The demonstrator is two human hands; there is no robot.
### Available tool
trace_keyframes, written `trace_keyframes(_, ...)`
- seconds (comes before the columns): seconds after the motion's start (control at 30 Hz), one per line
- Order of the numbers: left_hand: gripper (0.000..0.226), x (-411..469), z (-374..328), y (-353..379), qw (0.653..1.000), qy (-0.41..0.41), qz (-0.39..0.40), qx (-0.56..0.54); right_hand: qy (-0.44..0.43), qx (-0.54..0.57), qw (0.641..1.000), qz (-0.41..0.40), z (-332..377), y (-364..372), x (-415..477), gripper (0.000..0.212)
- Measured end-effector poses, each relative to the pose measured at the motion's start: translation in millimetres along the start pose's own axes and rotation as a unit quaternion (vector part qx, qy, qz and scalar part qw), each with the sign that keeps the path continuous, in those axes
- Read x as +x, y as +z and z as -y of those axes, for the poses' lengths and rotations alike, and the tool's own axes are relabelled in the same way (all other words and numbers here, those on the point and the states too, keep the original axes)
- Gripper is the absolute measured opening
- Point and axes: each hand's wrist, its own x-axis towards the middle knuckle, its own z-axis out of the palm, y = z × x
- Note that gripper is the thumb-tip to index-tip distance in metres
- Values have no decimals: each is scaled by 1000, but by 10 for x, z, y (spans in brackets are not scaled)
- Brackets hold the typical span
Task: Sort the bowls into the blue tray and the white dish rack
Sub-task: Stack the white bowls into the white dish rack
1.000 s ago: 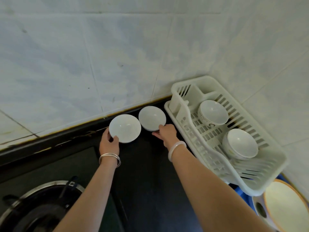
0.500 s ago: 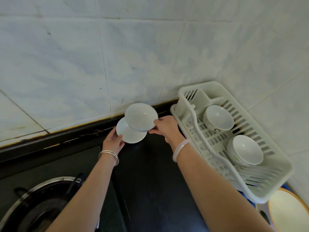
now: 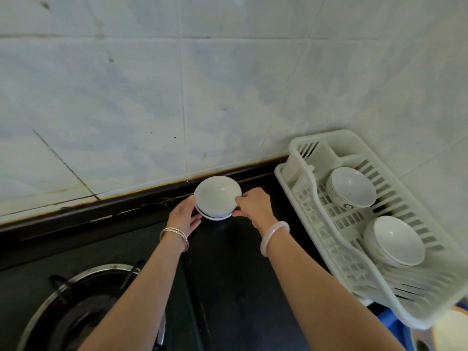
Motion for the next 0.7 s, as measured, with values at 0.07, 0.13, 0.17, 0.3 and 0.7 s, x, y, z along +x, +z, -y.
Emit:
trace_keyframes(0.07,36,27,0,5,1000,4,-6,22,6,-1,1000,5,2,-4,12,24)
trace_keyframes(0.13,36,51,-1,10,999,11,-13,33,16,3,1000,10,2,-28,27,21)
trace_keyframes(0.17,35,61,-2,9,999,13,-13,34,23,8,1000,10,0,-43,31,20)
trace_keyframes(0.3,38,49,-35,29,1000,9,-8,20,26,45,998,30,-18,-81,26,35)
trace_keyframes(0.7,44,-219,-116,221,999,33,10,3,29,253,966,36,-91,-161,-172,38)
